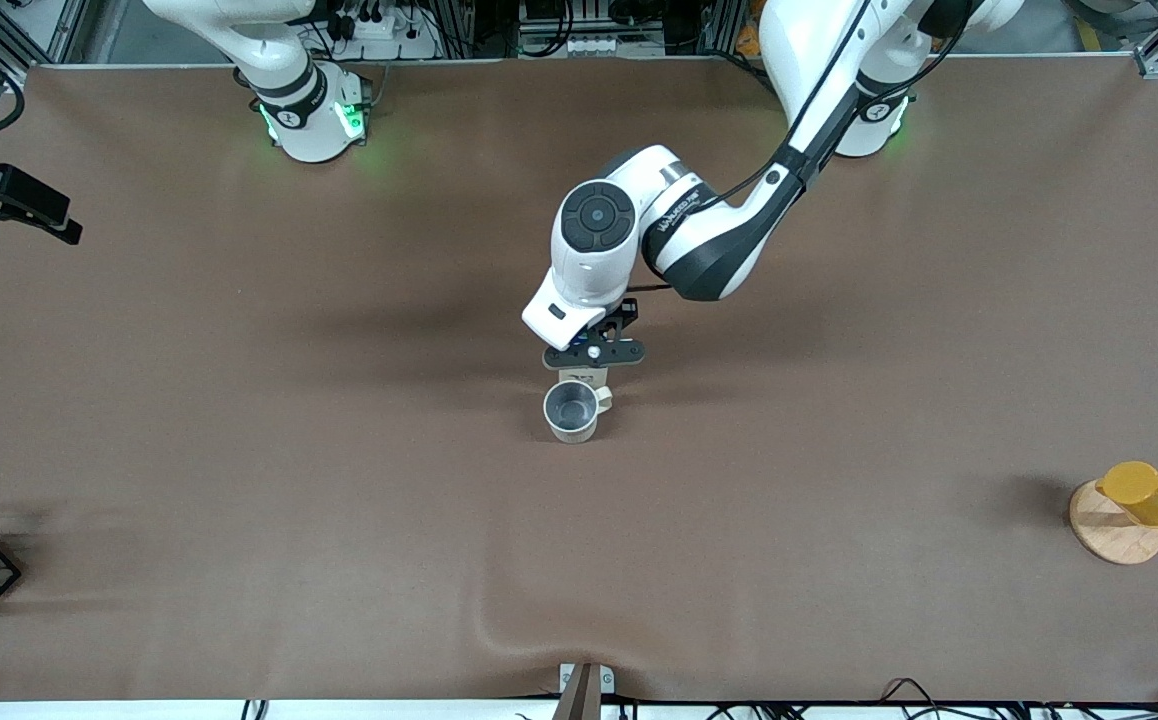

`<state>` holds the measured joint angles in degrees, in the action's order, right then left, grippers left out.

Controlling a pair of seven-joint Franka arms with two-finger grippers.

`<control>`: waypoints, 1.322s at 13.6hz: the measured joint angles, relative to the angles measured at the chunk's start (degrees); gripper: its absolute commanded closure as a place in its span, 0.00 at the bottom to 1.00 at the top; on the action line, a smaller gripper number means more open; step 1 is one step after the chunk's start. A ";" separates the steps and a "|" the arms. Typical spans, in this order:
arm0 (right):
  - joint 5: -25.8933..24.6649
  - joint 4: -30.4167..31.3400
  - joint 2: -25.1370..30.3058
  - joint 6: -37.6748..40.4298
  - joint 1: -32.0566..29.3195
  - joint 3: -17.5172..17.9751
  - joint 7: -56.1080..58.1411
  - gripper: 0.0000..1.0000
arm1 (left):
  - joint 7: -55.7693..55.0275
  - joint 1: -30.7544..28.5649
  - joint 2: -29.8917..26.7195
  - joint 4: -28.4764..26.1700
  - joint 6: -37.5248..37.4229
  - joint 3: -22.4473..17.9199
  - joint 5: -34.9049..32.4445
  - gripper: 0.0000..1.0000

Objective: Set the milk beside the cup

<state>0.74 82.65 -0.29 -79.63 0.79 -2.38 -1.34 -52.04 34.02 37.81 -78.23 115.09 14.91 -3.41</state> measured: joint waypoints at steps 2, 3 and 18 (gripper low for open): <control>-0.73 0.34 0.00 -0.01 -0.02 -0.24 1.34 0.00 | 0.00 0.13 0.31 0.01 0.51 -0.05 0.00 0.00; -0.94 0.42 0.00 -0.02 -0.03 -0.27 1.54 0.00 | 0.00 0.13 0.33 0.08 0.69 -0.10 0.00 0.00; -0.95 0.52 -0.01 -2.54 0.00 0.72 2.11 0.00 | 9.23 -22.68 -20.61 2.19 -17.17 -1.00 -0.54 0.00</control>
<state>-0.21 83.17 -0.30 -82.18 0.79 -1.65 0.77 -42.80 11.34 17.20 -76.03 97.92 13.91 -3.95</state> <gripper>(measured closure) 0.000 0.000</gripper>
